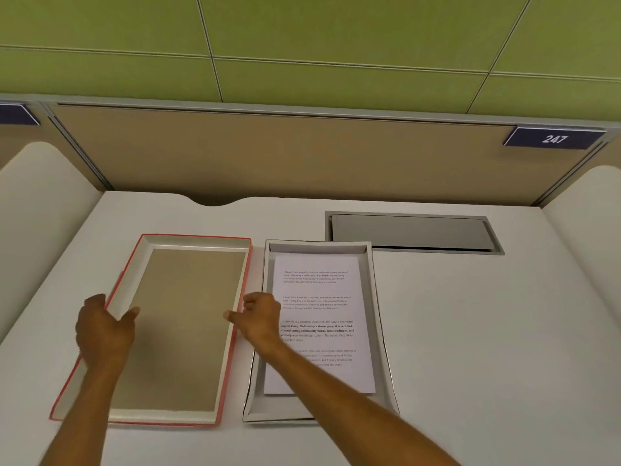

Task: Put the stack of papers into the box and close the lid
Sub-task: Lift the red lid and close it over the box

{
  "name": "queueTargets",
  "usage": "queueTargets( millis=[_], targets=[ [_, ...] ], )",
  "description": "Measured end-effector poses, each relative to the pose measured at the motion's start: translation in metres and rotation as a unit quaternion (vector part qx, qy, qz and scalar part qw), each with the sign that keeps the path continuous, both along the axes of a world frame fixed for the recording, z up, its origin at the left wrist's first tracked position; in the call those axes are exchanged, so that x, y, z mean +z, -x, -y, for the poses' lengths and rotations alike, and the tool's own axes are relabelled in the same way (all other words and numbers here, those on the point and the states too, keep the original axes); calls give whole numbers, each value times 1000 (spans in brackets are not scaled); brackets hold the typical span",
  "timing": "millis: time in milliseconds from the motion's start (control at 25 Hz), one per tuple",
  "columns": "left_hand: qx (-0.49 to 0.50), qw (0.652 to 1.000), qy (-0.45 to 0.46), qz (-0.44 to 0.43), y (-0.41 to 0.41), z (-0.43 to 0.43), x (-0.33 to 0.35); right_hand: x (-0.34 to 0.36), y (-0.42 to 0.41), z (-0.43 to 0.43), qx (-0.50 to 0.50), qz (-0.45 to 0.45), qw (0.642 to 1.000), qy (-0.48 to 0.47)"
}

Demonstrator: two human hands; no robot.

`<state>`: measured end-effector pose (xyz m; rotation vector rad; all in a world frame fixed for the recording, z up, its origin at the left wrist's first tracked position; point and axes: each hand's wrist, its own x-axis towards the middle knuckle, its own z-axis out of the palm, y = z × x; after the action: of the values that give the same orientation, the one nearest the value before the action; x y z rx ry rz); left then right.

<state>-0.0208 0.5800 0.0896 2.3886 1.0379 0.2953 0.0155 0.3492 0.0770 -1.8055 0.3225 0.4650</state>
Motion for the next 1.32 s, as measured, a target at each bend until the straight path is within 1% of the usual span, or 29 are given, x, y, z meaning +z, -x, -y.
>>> queueTargets(
  millis=[120, 240, 360, 520, 640, 720, 760, 840, 920, 1000, 1120, 1200, 1280, 1320],
  targets=[
    [9, 993, -41, -111, 9, -25, -10, -12, 14, -18, -8, -5, 999, 44],
    [4, 985, -37, -170, 19, -30, -15, -27, 18, -23, 39, -10, 995, 89],
    [-1, 983, -43, -178, 26, -34, -19, -31, 17, -22, 76, -1, 992, 104],
    [2, 982, -28, -186, 29, -45, -13, -34, 15, -19, 77, 20, 994, 76],
    [26, 980, -12, -195, 23, -54, 6, -28, 16, -17, 83, 28, 993, 75],
    [21, 982, -8, -187, 18, -55, 27, -9, 18, -20, 90, 46, 992, 75],
    [23, 984, -13, -178, 16, -52, 38, 7, 18, -25, 96, 54, 992, 61],
    [21, 987, -35, -158, 16, -44, 61, 38, 19, -40, 114, 50, 992, -11],
    [-19, 992, -32, -121, 17, -31, 79, 71, 20, -57, 138, 31, 987, -76],
    [-74, 993, -19, -94, 20, -10, 97, 95, 21, -70, 157, 3, 981, -114],
    [-96, 992, -58, -58, 28, 33, 123, 116, 21, -78, 162, 4, 970, -182],
    [-109, 990, -73, -60, 33, 63, 139, 125, 19, -75, 152, 13, 964, -217],
    [-150, 986, -44, -65, 40, 78, 146, 129, 17, -69, 135, 22, 963, -233],
    [-176, 982, -5, -63, 43, 79, 149, 131, 16, -65, 127, 26, 963, -235]
  ],
)
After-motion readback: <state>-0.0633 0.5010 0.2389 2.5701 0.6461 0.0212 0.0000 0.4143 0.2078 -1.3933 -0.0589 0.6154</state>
